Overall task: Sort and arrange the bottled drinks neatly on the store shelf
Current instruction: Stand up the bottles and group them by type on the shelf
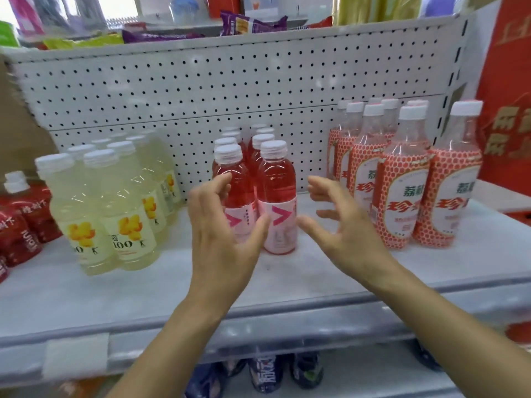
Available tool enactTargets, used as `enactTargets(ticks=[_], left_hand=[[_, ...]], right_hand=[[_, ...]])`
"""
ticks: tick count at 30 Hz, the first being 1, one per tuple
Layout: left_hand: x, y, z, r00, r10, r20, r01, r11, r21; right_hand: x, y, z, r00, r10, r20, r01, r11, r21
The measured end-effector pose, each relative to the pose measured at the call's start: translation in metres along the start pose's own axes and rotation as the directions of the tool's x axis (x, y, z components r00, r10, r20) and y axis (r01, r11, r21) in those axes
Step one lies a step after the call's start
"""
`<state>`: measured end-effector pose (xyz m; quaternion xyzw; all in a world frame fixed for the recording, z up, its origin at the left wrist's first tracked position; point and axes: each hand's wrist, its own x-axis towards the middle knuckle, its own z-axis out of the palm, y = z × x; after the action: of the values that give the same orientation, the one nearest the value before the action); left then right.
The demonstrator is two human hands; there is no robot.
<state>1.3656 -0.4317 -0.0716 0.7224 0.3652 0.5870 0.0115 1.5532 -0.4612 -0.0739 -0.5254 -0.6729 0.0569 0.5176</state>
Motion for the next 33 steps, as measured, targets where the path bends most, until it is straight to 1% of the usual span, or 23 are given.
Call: enactTargets(ticks=[1,3,5,6,7,8,9,11,12,13,14,16,18,20,25,29,31,33], left_hand=[[-0.002,0.01,0.006,0.998,0.027,0.053,-0.025,0.999,-0.031],[-0.004,0.028,0.023,0.982,0.037,0.184,-0.023,0.997,-0.078],[-0.005,0.045,0.041,0.951,-0.01,0.308,0.05,0.991,-0.122],[-0.005,0.054,0.05,0.927,-0.048,0.373,0.109,0.984,-0.144],[-0.006,0.062,0.059,0.895,-0.093,0.437,0.178,0.971,-0.159],[-0.005,0.069,0.07,0.853,-0.139,0.503,0.252,0.953,-0.166],[-0.004,0.076,0.081,0.803,-0.178,0.569,0.32,0.934,-0.158],[0.002,0.089,0.104,0.702,-0.248,0.667,0.44,0.888,-0.134],[0.005,0.093,0.116,0.663,-0.267,0.699,0.49,0.861,-0.136],[0.007,0.094,0.131,0.633,-0.277,0.723,0.533,0.834,-0.147],[0.011,0.094,0.145,0.616,-0.275,0.738,0.563,0.809,-0.168],[0.016,0.088,0.171,0.615,-0.268,0.741,0.596,0.773,-0.216],[0.018,0.078,0.191,0.644,-0.305,0.702,0.612,0.756,-0.233],[0.02,0.072,0.198,0.663,-0.305,0.684,0.61,0.75,-0.256],[0.028,0.063,0.198,0.6,-0.274,0.752,0.643,0.724,-0.249],[0.029,0.066,0.197,0.586,-0.297,0.754,0.66,0.715,-0.232],[0.025,0.074,0.195,0.616,-0.326,0.717,0.644,0.733,-0.219],[0.021,0.082,0.191,0.689,-0.374,0.621,0.577,0.801,-0.158]], right_hand=[[-0.005,0.0,-0.013,0.994,-0.09,-0.065,0.087,0.995,-0.046],[-0.013,0.004,-0.044,0.949,-0.241,-0.205,0.211,0.965,-0.156],[-0.018,0.015,-0.076,0.889,-0.304,-0.342,0.233,0.944,-0.233],[-0.019,0.022,-0.092,0.871,-0.288,-0.399,0.204,0.949,-0.241],[-0.02,0.03,-0.107,0.87,-0.227,-0.439,0.147,0.967,-0.208],[-0.019,0.039,-0.122,0.883,-0.123,-0.453,0.068,0.989,-0.135],[-0.018,0.048,-0.134,0.9,0.004,-0.436,-0.024,0.999,-0.041],[-0.012,0.066,-0.153,0.916,0.249,-0.313,-0.214,0.966,0.142],[-0.009,0.075,-0.159,0.916,0.333,-0.226,-0.284,0.932,0.225],[-0.006,0.085,-0.163,0.917,0.376,-0.133,-0.325,0.898,0.298],[-0.003,0.094,-0.164,0.921,0.388,-0.045,-0.349,0.867,0.356],[0.001,0.109,-0.162,0.92,0.386,0.068,-0.378,0.83,0.41],[0.006,0.119,-0.155,0.922,0.373,0.106,-0.382,0.827,0.412],[0.011,0.124,-0.148,0.926,0.356,0.121,-0.373,0.829,0.417],[0.024,0.132,-0.14,0.93,0.342,0.137,-0.367,0.825,0.429],[0.026,0.139,-0.144,0.926,0.338,0.167,-0.376,0.829,0.413],[0.024,0.142,-0.146,0.923,0.339,0.181,-0.384,0.832,0.4],[0.019,0.143,-0.149,0.926,0.337,0.17,-0.376,0.855,0.357]])
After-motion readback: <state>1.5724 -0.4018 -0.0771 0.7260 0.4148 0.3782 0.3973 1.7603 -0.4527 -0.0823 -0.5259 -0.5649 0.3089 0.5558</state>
